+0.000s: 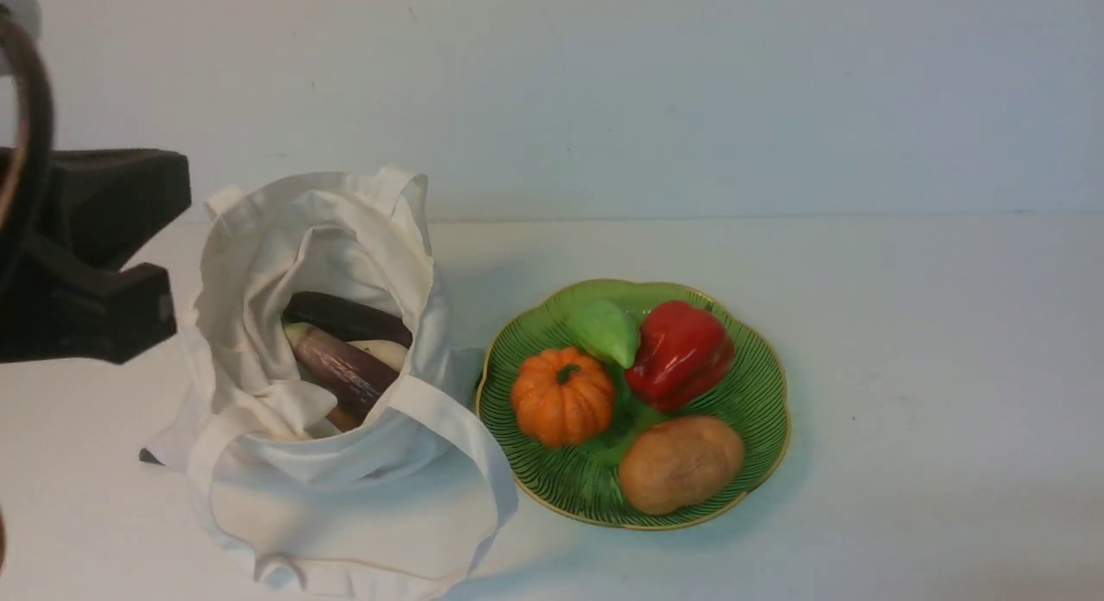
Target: Take vegetables from cloth bag on white table place on plate.
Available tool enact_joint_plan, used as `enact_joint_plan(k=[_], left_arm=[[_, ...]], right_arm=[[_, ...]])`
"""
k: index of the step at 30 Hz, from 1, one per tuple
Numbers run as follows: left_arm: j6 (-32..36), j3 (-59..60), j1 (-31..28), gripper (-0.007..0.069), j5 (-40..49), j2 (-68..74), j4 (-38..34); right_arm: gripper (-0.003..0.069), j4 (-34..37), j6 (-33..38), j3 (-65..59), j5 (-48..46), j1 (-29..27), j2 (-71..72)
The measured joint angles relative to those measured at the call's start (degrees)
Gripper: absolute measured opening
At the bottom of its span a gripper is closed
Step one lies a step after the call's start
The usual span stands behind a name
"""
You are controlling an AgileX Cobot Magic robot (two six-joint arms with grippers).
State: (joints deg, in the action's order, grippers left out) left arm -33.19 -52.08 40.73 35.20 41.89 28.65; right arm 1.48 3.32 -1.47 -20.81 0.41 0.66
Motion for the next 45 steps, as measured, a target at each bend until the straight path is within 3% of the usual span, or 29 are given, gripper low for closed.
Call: enact_joint_plan(k=[5, 9, 15, 16, 17, 21, 25, 32, 45], left_arm=[[4.0, 0.3, 0.0, -0.0005, 0.0, -4.1, -1.7], [12.4, 4.1, -1.2, -0.0005, -0.1, -9.4, -8.1], [34.0, 23.9, -13.4, -0.0005, -8.6, -22.2, -26.0], [34.5, 24.7, -13.9, -0.0005, -9.2, -23.1, -26.4], [37.6, 30.8, -18.1, -0.0005, -13.4, -27.0, -28.7], [40.0, 43.9, -27.5, -0.0005, -20.7, -36.5, -31.4], [40.3, 52.6, -32.7, -0.0005, -21.7, -42.1, -31.8], [40.3, 53.8, -33.3, -0.0005, -14.2, -42.5, -31.7], [40.4, 53.8, -33.3, -0.0005, -14.1, -42.5, -31.6]], right_arm=[[-0.0015, 0.0, 0.0, 0.0, 0.0, 0.0, 0.0], [-0.0015, 0.0, 0.0, 0.0, 0.0, 0.0, 0.0], [-0.0015, 0.0, 0.0, 0.0, 0.0, 0.0, 0.0], [-0.0015, 0.0, 0.0, 0.0, 0.0, 0.0, 0.0], [-0.0015, 0.0, 0.0, 0.0, 0.0, 0.0, 0.0], [-0.0015, 0.0, 0.0, 0.0, 0.0, 0.0, 0.0], [-0.0015, -0.1, 0.0, 0.0, 0.0, 0.0, 0.0], [-0.0015, -0.1, 0.0, 0.0, 0.0, 0.0, 0.0], [-0.0015, -0.1, 0.0, 0.0, 0.0, 0.0, 0.0]])
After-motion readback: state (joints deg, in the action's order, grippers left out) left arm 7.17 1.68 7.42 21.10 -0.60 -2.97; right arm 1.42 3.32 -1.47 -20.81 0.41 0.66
